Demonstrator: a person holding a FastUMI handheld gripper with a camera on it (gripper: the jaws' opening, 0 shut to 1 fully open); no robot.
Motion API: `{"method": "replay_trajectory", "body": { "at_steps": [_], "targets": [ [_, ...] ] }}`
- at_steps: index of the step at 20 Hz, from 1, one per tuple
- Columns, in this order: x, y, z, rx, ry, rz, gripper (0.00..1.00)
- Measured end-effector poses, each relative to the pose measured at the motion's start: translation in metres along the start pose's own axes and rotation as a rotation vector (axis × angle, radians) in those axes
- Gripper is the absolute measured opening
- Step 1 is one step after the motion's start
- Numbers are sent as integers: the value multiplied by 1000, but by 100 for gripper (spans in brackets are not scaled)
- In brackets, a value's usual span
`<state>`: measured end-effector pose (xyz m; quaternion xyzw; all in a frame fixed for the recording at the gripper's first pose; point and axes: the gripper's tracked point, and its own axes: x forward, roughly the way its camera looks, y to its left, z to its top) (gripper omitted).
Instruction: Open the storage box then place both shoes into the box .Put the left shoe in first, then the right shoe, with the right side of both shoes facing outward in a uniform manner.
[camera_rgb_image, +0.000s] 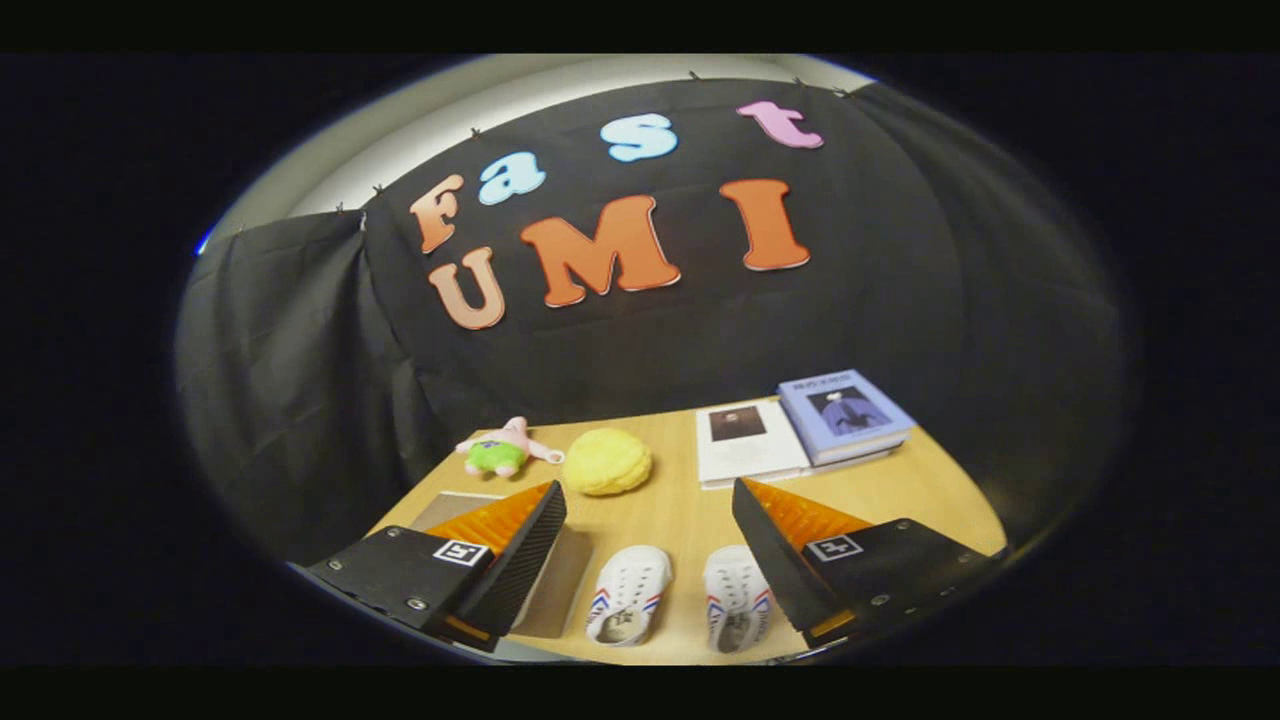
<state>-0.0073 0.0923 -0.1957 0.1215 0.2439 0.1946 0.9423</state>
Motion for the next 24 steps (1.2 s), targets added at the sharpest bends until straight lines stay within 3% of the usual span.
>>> {"method": "replay_trajectory", "body": {
  "at_steps": [4,10,17,24],
  "targets": [
    [23,25,-49,205,134,167,99],
    [34,70,-108,412,333,417,98],
    [35,105,-152,587,510,598,98],
    [39,123,-181,687,615,668,98]
  ]
}}
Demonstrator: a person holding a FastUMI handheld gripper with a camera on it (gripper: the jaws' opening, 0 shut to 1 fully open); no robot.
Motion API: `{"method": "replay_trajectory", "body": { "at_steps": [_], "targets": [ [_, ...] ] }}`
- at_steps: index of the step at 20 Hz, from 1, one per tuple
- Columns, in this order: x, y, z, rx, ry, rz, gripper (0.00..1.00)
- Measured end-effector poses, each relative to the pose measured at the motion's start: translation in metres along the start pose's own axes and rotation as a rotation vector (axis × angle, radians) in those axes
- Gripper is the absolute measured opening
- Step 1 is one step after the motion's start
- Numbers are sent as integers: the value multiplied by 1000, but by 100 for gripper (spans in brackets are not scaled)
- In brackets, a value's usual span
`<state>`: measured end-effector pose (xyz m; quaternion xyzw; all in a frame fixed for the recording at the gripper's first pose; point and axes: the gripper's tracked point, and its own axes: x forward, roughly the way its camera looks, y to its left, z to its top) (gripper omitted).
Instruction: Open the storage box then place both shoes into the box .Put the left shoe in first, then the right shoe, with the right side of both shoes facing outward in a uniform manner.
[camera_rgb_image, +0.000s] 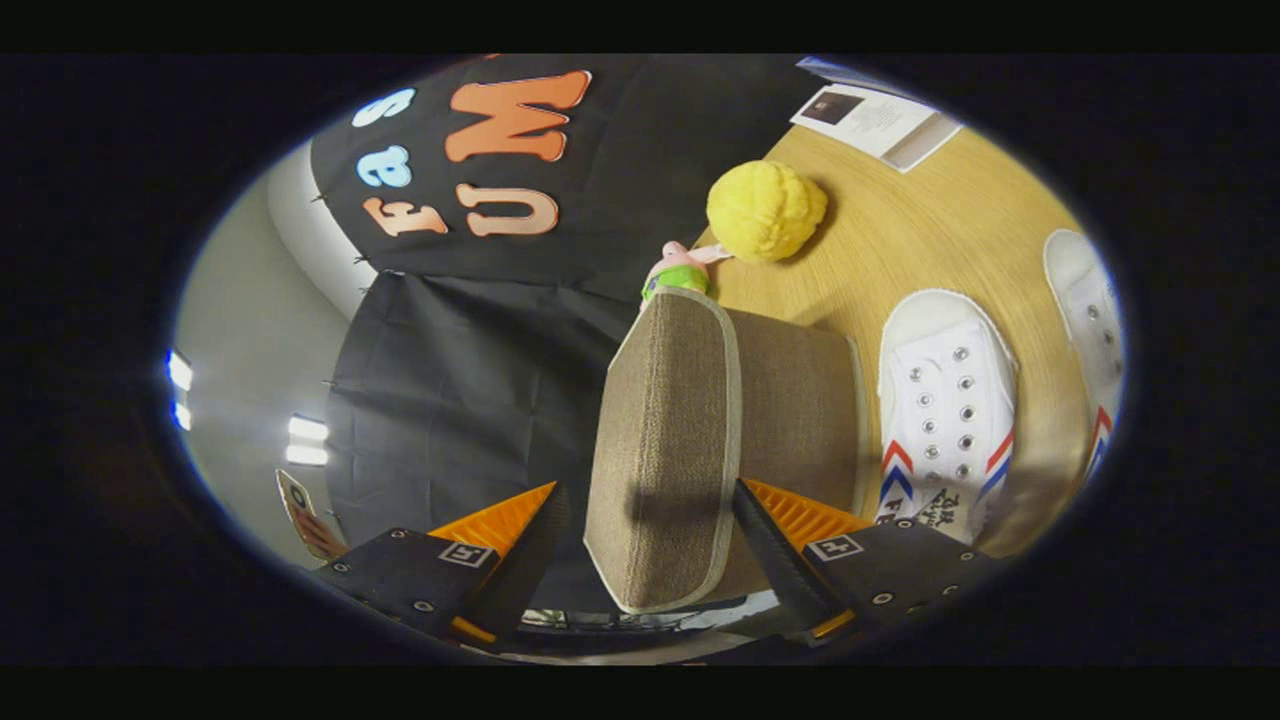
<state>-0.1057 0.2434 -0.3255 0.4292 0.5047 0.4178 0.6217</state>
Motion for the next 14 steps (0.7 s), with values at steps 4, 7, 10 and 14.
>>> {"method": "replay_trajectory", "body": {
  "at_steps": [4,7,10,14],
  "targets": [
    [2,-12,-3,37,9,-10,98],
    [1,-15,-8,85,9,5,98],
    [-4,-2,-4,112,-20,68,98],
    [-17,5,1,135,-67,104,98]
  ]
}}
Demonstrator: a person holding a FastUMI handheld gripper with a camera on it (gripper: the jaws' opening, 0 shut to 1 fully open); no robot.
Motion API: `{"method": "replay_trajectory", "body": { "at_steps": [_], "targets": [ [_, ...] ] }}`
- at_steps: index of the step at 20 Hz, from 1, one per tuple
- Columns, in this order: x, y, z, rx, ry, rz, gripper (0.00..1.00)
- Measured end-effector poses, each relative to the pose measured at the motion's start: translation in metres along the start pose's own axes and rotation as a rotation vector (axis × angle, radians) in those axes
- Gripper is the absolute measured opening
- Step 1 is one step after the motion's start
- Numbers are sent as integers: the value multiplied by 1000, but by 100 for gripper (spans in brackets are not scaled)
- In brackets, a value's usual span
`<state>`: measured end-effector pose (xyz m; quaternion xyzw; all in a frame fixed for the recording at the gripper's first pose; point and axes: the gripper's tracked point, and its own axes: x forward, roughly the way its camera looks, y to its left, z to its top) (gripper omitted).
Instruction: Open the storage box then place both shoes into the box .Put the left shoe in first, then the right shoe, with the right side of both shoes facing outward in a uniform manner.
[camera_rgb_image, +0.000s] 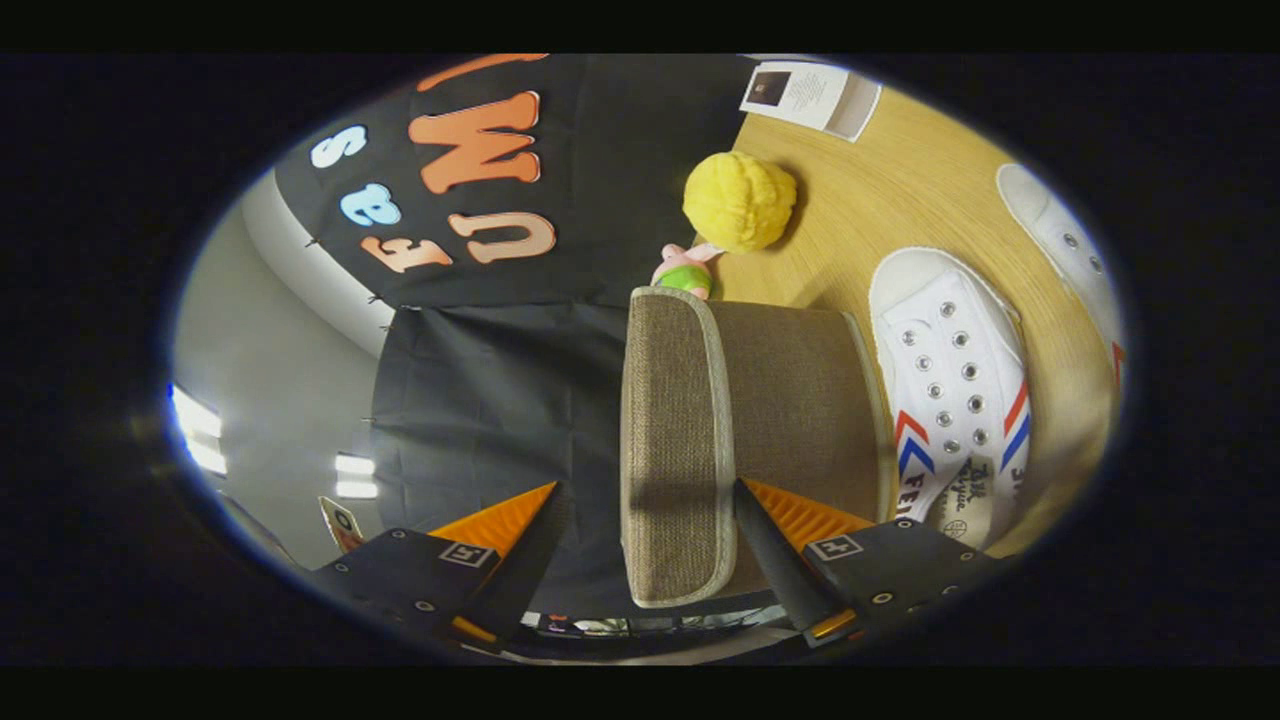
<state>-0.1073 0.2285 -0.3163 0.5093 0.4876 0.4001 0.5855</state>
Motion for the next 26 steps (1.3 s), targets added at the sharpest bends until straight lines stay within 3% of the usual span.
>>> {"method": "replay_trajectory", "body": {
  "at_steps": [6,9,15,19,26],
  "targets": [
    [-10,18,4,14,-60,64,87],
    [-7,23,0,-11,-55,64,57],
    [16,-6,-10,-9,-36,-96,1],
    [28,33,-15,-32,-55,-7,0],
    [48,82,-15,-121,-54,12,0]
  ]
}}
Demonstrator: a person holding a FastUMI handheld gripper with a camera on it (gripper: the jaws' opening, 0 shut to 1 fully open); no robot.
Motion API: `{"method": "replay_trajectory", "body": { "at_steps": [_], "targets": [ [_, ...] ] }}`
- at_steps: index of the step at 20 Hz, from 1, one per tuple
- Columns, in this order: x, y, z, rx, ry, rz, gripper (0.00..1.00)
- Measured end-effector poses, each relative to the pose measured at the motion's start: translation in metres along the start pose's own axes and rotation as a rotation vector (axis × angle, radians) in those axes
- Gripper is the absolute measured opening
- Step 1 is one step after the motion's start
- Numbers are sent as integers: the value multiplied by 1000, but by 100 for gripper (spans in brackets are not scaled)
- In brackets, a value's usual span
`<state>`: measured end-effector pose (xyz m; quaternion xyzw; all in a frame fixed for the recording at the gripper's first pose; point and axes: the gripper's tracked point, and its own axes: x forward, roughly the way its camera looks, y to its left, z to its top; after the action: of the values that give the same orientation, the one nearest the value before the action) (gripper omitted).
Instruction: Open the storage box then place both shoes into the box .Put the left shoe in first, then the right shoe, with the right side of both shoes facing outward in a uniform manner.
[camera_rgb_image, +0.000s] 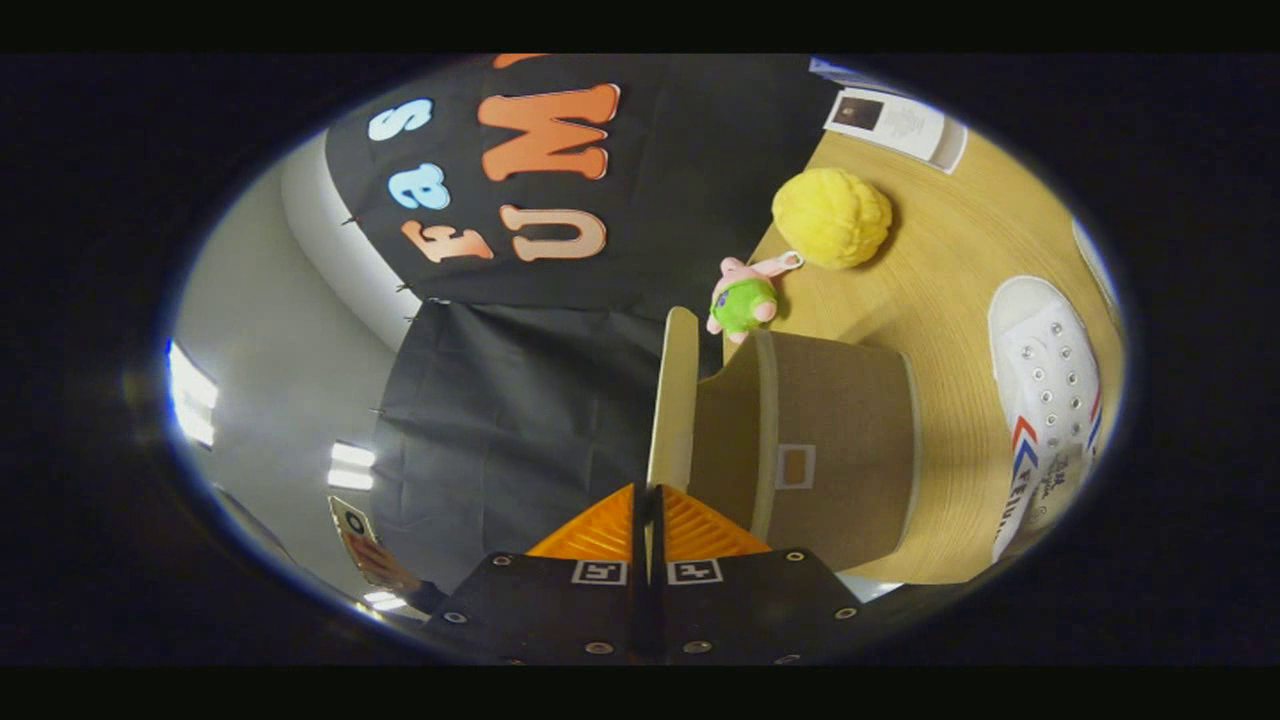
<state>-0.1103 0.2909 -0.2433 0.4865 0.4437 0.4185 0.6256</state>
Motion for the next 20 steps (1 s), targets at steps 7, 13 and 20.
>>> {"method": "replay_trajectory", "body": {
  "at_steps": [7,13,20],
  "targets": [
    [40,84,4,-111,-13,66,0],
    [99,137,-19,-312,-2,-7,0],
    [159,149,-62,-487,-14,-120,1]
  ]
}}
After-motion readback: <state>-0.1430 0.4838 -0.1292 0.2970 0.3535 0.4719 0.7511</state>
